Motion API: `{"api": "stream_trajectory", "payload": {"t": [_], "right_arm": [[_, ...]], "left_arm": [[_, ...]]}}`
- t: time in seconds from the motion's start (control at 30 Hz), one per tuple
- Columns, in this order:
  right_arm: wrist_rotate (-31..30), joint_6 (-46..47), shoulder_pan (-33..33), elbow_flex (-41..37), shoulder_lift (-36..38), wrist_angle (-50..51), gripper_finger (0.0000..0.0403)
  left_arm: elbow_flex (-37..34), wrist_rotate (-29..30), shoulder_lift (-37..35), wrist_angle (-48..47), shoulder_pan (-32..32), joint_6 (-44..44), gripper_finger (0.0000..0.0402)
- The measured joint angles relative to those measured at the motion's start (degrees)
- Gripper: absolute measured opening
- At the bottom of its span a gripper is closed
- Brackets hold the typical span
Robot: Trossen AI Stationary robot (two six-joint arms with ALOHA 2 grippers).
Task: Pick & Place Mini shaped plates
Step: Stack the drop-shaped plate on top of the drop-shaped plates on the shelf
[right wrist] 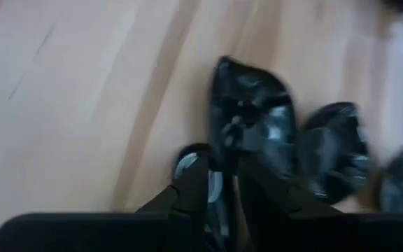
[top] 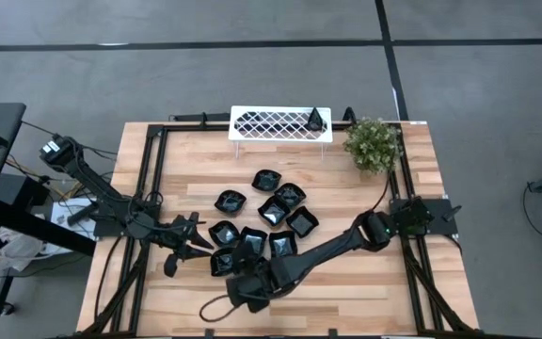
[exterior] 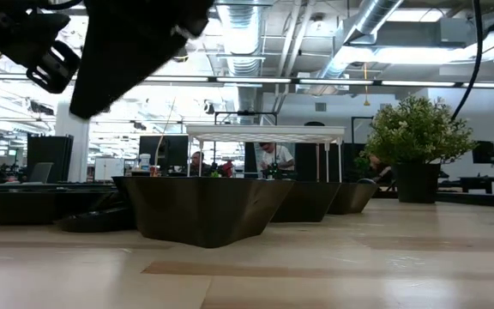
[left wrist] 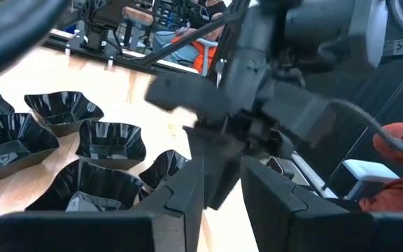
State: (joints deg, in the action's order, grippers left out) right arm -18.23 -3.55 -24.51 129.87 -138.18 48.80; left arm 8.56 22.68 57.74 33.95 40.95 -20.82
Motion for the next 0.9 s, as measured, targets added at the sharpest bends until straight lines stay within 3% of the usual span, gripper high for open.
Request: {"api": "stream_trajectory", "payload": {"t": [0.33,0.9], "right_arm": [[-4.69,0.42,-1.19,1.96,0.08,-0.34,0.0074],[-4.39,-1.2,-1.14,1.96,2.5,4.78,0.0074]], "left_arm": [[0.0,0.0,0.0,0.44,0.0,-0.22,0.0097],[0.0,2.19,0.02,1.65,0.0,-0.04,0.0097]]}}
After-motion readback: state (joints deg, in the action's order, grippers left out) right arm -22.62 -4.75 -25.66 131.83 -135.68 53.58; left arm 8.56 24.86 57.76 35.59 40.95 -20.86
